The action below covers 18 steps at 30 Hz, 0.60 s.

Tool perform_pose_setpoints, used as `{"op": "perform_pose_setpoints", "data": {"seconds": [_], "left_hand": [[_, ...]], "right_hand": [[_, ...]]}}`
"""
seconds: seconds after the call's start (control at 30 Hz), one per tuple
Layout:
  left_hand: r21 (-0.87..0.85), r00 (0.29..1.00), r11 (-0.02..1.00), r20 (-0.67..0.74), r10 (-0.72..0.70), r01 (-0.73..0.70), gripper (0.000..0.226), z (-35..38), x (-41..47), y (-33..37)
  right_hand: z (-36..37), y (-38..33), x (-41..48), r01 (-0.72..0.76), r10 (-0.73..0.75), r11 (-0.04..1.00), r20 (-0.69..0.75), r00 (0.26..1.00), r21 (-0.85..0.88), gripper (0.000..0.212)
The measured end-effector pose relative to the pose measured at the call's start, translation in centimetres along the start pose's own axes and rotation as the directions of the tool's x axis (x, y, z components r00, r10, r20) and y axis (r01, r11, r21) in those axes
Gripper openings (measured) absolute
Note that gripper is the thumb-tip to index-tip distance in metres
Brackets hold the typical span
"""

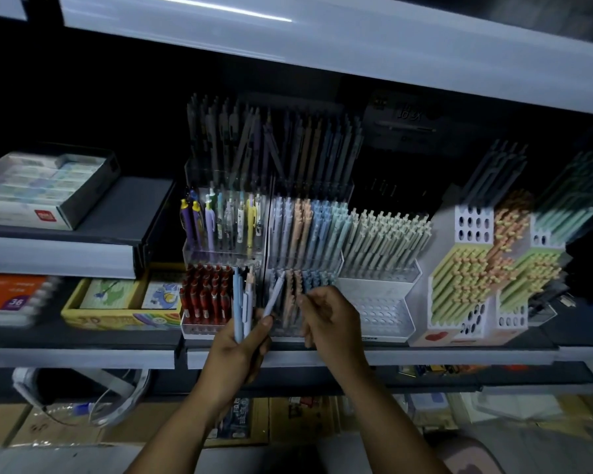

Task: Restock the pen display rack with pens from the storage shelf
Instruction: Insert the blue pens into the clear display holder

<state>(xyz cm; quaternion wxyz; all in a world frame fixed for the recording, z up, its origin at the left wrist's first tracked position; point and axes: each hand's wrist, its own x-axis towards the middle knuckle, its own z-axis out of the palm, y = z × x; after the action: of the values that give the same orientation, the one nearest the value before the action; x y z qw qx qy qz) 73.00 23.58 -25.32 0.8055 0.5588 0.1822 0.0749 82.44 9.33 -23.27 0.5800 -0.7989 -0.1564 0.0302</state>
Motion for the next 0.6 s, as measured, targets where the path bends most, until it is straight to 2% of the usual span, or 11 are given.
{"op": "perform_pose_setpoints", "data": {"seconds": [0.13, 0.4, 0.47, 0.53, 0.6], "left_hand": [[0.061, 1.000, 0.998, 0.011, 0.012, -0.013, 0.029, -0.2, -0.4, 0.2], [0.107, 1.000, 0.994, 0.023, 0.007, -0.010, 0.032, -0.5, -0.8, 0.4], [0.097, 1.000, 0.995, 0.012, 0.004, -0.005, 0.030, -0.7, -1.0, 0.4], [0.042, 1.000, 0.999, -0.012, -0.001, 0.002, 0.016, -1.0, -1.0, 0.4], [0.003, 0.999, 1.000, -0.037, -0.002, 0.002, 0.016, -1.2, -0.9, 0.1]], "right_hand": [[0.4, -2.3, 0.2, -0.020, -0.007, 0.981, 0.136, 0.991, 0.195, 0.011], [0.2, -2.8, 1.0, -0.091, 0.032, 0.957, 0.212, 0.977, 0.276, 0.009], [-0.2, -2.7, 1.3, -0.107, 0.040, 0.940, 0.207, 0.978, 0.324, 0.010], [-0.7, -2.7, 1.7, -0.113, 0.050, 0.917, 0.169, 0.984, 0.383, 0.012], [-1.4, -3.0, 2.1, -0.103, 0.060, 0.898, 0.113, 0.992, 0.427, 0.013]]}}
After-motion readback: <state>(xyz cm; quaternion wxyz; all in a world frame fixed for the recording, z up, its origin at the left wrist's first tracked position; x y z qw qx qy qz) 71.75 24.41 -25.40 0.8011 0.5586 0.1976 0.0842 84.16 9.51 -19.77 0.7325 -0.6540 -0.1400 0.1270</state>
